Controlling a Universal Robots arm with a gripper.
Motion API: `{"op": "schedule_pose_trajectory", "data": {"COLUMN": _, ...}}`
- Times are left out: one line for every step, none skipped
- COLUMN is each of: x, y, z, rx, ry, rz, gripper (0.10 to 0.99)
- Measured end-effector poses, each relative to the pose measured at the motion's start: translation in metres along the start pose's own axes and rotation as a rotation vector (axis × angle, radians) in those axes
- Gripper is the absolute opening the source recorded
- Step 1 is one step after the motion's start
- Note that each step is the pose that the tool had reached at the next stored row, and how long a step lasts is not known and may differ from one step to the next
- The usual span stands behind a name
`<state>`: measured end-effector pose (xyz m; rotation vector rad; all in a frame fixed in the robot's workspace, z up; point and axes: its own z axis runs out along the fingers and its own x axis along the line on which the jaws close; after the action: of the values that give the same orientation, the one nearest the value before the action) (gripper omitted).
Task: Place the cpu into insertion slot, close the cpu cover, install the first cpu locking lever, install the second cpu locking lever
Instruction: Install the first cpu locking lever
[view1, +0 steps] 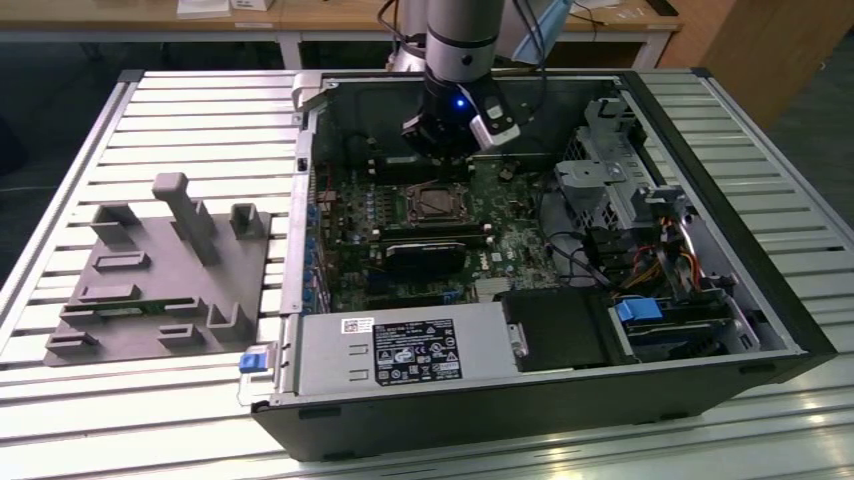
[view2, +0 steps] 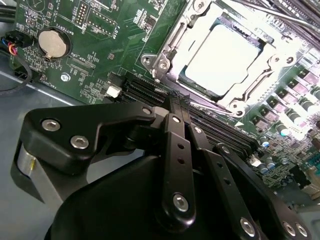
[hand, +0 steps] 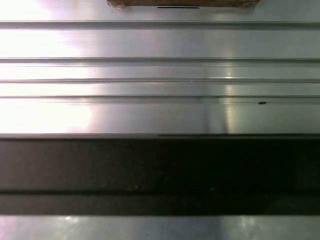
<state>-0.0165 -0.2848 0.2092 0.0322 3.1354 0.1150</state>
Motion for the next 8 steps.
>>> {"op": "schedule_pose_trajectory", "data": {"x": -0.0002, "y": 0.0000, "z": 0.0006, "rx": 0.001, "ry": 0.0000, "rz": 0.000, "gripper": 0.118}}
{"op": "schedule_pose_trajectory", "data": {"x": -0.0005, "y": -0.0001, "z": 0.0013, "rx": 0.003, "ry": 0.0000, "rz": 0.000, "gripper": 0.118}}
{"op": "schedule_pose_trajectory", "data": {"x": -0.0007, "y": -0.0001, "z": 0.0020, "rx": 0.004, "ry": -0.0001, "rz": 0.000, "gripper": 0.118}}
{"op": "schedule_pose_trajectory", "data": {"x": -0.0009, "y": -0.0001, "z": 0.0027, "rx": 0.006, "ry": -0.0001, "rz": 0.000, "gripper": 0.118}}
{"op": "schedule_pose_trajectory", "data": {"x": -0.0012, "y": -0.0001, "z": 0.0033, "rx": 0.009, "ry": -0.0001, "rz": 0.000, "gripper": 0.118}}
{"op": "schedule_pose_trajectory", "data": {"x": -0.0014, "y": -0.0001, "z": 0.0038, "rx": 0.011, "ry": -0.0002, "rz": 0.000, "gripper": 0.118}}
{"op": "schedule_pose_trajectory", "data": {"x": -0.0016, "y": -0.0001, "z": 0.0044, "rx": 0.013, "ry": -0.0002, "rz": 0.000, "gripper": 0.118}}
{"op": "schedule_pose_trajectory", "data": {"x": -0.0018, "y": -0.0001, "z": 0.0050, "rx": 0.015, "ry": -0.0002, "rz": 0.000, "gripper": 0.118}}
